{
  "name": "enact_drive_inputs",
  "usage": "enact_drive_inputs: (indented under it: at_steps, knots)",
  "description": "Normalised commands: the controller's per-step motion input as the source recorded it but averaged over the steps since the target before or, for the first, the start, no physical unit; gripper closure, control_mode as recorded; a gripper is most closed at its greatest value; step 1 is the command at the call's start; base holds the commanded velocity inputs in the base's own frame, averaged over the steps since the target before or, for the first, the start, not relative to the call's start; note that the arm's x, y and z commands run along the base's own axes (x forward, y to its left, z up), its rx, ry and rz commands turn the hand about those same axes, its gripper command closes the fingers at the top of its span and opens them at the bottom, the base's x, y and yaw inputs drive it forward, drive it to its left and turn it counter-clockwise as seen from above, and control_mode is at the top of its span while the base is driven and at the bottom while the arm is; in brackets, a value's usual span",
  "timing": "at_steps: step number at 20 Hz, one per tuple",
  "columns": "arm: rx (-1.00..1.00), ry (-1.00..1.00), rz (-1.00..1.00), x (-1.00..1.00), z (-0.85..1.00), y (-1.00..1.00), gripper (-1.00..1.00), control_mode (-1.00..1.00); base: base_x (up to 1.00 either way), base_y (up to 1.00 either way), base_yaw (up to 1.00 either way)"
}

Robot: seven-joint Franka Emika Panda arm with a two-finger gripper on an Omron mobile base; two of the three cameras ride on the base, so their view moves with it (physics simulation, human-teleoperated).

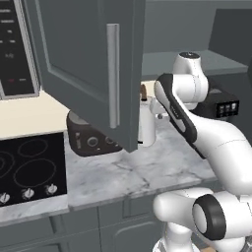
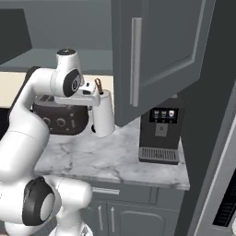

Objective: Close all open cabinet doors.

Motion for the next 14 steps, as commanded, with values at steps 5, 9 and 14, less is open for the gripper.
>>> enact_drive_inputs:
  at_steps: [5,9,14]
  knots:
    - [0.0,0.0,0.0,0.0,0.0,0.0,-1.0,1.0,0.43,-0.07,0.0]
    - [0.0,0.0,0.0,0.0,0.0,0.0,-1.0,1.0,0.19,-0.04,0.0]
    - [0.0,0.0,0.0,0.0,0.0,0.0,-1.0,1.0,0.0,0.0,0.0]
